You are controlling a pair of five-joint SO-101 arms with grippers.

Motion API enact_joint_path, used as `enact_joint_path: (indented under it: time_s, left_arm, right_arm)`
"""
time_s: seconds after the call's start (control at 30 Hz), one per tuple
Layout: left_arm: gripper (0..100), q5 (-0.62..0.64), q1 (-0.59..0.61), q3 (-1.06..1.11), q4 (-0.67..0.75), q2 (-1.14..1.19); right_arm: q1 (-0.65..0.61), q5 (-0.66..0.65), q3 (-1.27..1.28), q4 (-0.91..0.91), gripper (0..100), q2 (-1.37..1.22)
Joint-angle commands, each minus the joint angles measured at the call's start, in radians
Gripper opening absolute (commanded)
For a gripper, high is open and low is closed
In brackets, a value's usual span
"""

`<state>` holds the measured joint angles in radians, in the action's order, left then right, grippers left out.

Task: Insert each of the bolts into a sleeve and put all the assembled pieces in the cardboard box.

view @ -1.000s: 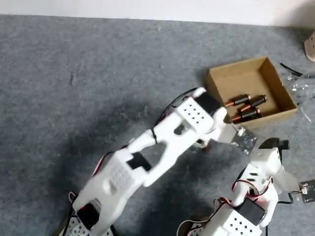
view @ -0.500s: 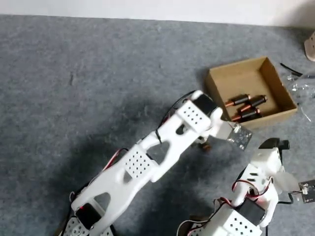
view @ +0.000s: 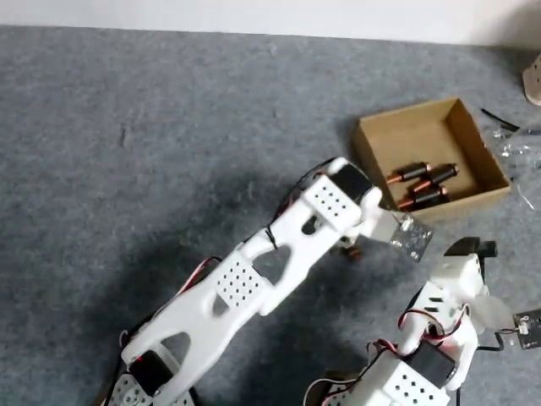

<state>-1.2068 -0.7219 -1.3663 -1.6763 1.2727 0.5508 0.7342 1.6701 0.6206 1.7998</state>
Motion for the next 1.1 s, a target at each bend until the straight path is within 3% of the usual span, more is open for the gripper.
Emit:
enact_joint_path:
  time_s: [0.0, 0.33, 0.67, 1.07]
  left_arm:
    - [1, -0.009, 0.007, -0.012, -0.043, 0.012]
    - [1, 0.0, 0.008, -0.018, -0.049, 0.002]
    - [1, 0.186, 0.094, -0.148, -0.069, -0.254]
    - [1, 0.592, 0.231, -0.15, -0.061, -0.674]
  right_arm:
    - [0.004, -0.008, 0.01, -0.004, 0.5, 0.008]
    - [0.002, -0.005, 0.01, -0.007, 0.5, 0.008]
    - [-0.045, -0.009, 0.01, -0.007, 0.5, 0.008]
    - [-0.054, -0.011, 0.012, -0.007, 0.5, 0.008]
